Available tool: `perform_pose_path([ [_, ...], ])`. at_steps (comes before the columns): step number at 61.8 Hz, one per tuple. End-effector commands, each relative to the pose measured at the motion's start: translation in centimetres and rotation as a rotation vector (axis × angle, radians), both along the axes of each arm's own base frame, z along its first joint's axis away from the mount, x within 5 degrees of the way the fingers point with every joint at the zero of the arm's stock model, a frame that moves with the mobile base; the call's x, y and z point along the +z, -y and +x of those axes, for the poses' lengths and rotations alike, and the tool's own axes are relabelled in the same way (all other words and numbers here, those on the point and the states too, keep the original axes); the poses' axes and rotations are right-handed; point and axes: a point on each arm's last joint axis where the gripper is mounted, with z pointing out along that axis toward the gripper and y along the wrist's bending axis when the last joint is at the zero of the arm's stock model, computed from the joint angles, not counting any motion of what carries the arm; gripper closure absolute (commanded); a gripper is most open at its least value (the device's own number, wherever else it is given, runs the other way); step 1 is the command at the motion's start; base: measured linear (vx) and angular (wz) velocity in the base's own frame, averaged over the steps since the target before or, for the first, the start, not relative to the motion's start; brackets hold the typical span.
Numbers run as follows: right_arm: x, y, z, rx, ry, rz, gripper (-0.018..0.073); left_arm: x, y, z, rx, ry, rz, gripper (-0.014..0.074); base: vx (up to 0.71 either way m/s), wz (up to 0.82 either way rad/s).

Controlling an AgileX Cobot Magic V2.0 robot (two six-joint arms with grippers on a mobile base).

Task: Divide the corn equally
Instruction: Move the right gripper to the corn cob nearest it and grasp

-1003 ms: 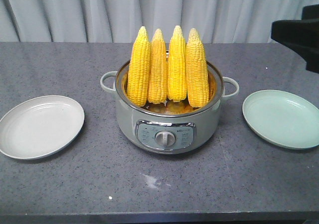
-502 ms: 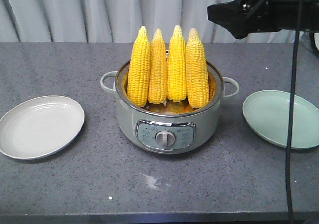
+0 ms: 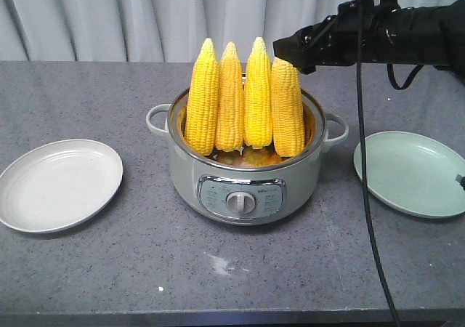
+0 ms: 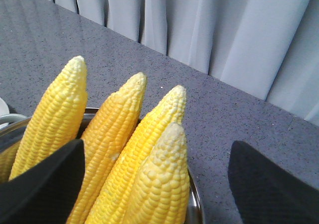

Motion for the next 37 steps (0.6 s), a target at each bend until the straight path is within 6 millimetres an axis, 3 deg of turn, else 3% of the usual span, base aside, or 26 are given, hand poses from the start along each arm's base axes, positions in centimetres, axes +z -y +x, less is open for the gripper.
perform_pose_path([
  [1,2.7,0.0,-0.2,-0.027,0.091,0.032,-0.0021,1.6,-0.1,0.0,0.011,0.089,-0.022,0.0238,0.00,0.00],
  [30,-1.4,-0.9,2.3,-0.052,0.009,0.015,-0.0017,1.6,-0.1,0.0,0.011,0.089,-0.022,0.0238,0.00,0.00],
  [37,-1.4,-0.9,2.3,-0.048,0.006,0.015,0.0030,1.6,-0.1,0.0,0.011,0.089,-0.022,0.0238,0.00,0.00],
])
